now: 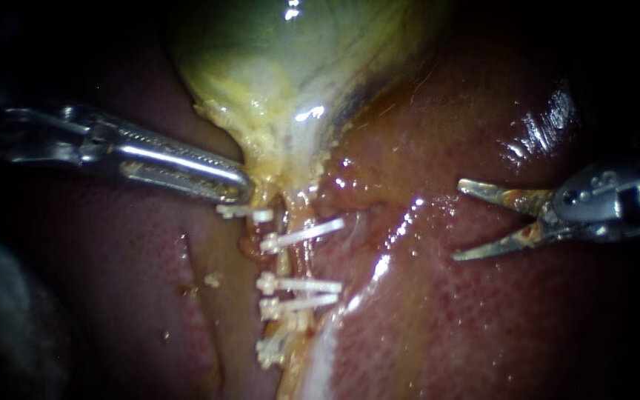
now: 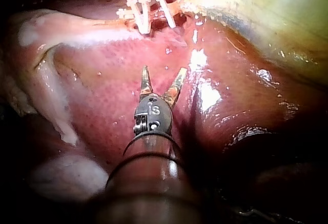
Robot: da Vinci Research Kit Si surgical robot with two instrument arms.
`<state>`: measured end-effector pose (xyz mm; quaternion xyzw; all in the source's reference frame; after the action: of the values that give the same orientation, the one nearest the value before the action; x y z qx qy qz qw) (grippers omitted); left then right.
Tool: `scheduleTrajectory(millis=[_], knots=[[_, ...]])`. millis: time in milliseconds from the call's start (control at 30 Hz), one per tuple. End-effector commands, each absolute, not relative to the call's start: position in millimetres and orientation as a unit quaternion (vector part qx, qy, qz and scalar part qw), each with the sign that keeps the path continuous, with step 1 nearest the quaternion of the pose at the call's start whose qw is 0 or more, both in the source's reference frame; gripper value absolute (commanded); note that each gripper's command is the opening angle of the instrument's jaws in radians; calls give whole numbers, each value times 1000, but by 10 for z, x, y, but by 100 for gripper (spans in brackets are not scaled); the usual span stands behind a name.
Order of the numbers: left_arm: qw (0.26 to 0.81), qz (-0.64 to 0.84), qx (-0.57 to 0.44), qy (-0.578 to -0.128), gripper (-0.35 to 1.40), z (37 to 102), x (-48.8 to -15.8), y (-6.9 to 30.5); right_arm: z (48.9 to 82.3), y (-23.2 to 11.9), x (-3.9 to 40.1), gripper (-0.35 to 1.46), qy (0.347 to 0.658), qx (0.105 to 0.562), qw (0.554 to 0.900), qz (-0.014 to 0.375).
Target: Go to the cutting position right tube
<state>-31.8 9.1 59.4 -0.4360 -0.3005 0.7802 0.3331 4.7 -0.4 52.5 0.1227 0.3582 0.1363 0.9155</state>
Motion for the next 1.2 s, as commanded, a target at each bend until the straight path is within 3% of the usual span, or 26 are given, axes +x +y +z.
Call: scheduleTrajectory(millis=[33, 400, 533, 833, 1200], knots=[[333, 780, -436, -301, -35, 592, -317, 93, 526, -4, 47, 143, 358, 123, 915, 136], [358, 776, -437, -281, -35, 539, -260, 138, 525, -4, 48, 143, 364, 135, 912, 132], [359, 776, -437, -279, -35, 542, -262, 136, 525, -6, 52, 143, 372, 147, 908, 124], [361, 776, -437, -276, -35, 542, -266, 133, 536, -15, 81, 138, 403, 206, 875, 169], [361, 776, -437, -276, -35, 542, -266, 132, 588, -32, 136, 137, 434, 265, 834, 214]])
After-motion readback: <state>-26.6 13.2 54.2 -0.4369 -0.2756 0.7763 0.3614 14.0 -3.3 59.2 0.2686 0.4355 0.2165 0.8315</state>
